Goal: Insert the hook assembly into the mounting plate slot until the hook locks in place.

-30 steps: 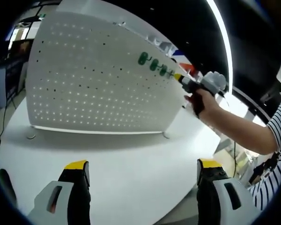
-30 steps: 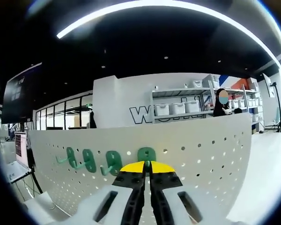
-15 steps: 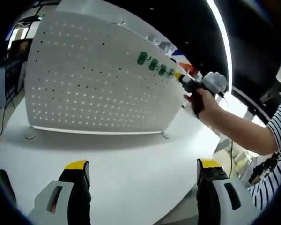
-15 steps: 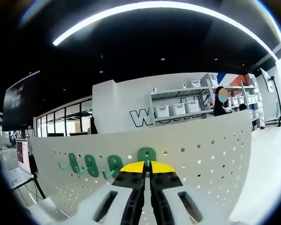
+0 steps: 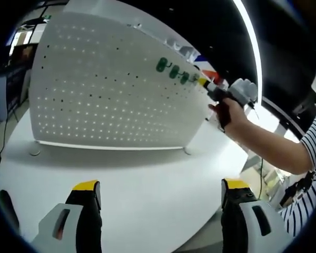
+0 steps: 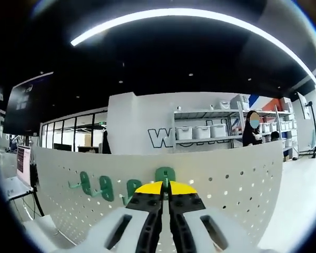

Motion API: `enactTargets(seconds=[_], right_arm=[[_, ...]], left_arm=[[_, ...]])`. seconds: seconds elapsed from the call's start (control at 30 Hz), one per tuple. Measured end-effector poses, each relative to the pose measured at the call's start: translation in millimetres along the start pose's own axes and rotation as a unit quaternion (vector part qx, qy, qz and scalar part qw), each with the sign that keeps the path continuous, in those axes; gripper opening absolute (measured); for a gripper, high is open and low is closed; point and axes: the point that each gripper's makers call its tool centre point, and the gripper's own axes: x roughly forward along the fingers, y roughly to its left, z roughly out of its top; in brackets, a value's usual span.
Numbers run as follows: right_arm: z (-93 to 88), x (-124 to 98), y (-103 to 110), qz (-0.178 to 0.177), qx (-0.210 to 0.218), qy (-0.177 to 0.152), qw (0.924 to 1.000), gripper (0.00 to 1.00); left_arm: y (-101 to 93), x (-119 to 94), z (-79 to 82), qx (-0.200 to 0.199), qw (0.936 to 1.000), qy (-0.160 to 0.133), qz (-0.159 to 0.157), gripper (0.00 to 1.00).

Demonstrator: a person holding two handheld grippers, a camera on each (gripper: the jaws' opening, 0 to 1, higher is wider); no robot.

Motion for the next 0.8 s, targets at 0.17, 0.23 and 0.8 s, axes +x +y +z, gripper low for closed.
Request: enactTargets(seconds=[0.17, 0.23, 0.8], right_arm=[[-1.2, -1, -4, -0.004, 0.001, 0.000, 1.0000, 0.00], [-1.1, -1, -4, -0.003, -0.001, -0.001, 1.0000, 0.00], [-11.2, -4, -6, -0.003, 0.000, 0.001, 1.0000, 0.00]], left_arm=[[1.4, -1, -0.9, -0.002, 1.0000, 0.000, 0.002, 0.96], [1.9, -1, -1.5, -0.003, 1.0000, 0.001, 0.003, 0.96], [4.9, -3, -1.2, -0.003, 1.0000, 0.000, 0.008, 0.96]])
